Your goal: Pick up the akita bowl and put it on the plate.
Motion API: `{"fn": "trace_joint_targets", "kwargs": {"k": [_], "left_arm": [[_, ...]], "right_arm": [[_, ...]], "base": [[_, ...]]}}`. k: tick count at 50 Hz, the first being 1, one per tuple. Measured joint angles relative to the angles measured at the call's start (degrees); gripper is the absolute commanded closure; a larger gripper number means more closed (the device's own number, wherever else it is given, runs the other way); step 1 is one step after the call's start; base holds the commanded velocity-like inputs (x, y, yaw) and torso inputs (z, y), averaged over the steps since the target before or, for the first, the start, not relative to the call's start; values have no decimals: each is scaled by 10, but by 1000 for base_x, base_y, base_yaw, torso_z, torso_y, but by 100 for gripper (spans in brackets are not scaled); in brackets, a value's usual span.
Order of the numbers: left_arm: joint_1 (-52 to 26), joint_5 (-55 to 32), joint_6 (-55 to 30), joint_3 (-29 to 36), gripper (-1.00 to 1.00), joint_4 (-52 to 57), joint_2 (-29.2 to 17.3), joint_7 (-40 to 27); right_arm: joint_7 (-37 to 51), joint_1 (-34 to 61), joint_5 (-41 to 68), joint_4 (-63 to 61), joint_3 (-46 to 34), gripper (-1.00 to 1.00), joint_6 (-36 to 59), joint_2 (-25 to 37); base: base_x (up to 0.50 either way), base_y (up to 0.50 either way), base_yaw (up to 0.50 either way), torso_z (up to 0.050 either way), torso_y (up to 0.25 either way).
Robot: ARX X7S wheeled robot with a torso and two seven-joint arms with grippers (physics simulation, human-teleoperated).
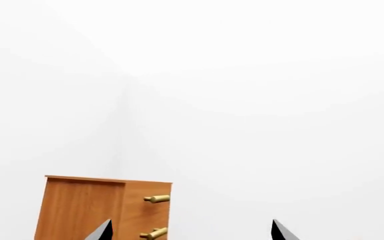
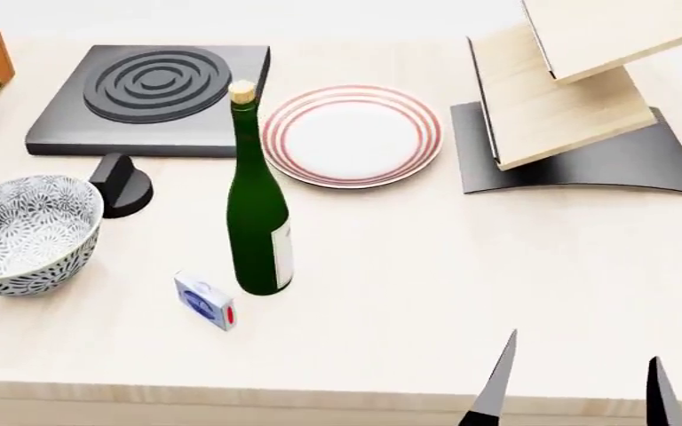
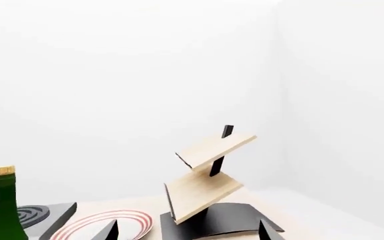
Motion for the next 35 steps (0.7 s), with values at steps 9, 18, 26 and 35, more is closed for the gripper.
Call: {"fn": "trace_joint_targets", "kwargs": {"k": [9, 18, 26, 35], "left_arm": [[2, 1, 5, 6, -100, -4, -3, -4], [3, -1, 10, 10, -100, -7, -6, -7], [4, -2, 14, 13, -100, -10, -9, -10], [5, -1, 17, 16, -100, -10, -13, -13]], "right_arm": [[4, -7, -23, 1, -15, -100, -20, 6], [6, -8, -31, 5, -25, -100, -26, 10], [8, -8, -32, 7, -30, -100, -29, 13], [11, -8, -32, 11, -35, -100, -31, 16]], "base": [[412, 0, 0, 0, 0], [435, 0, 0, 0, 0], [405, 0, 0, 0, 0], [377, 0, 0, 0, 0]]}}
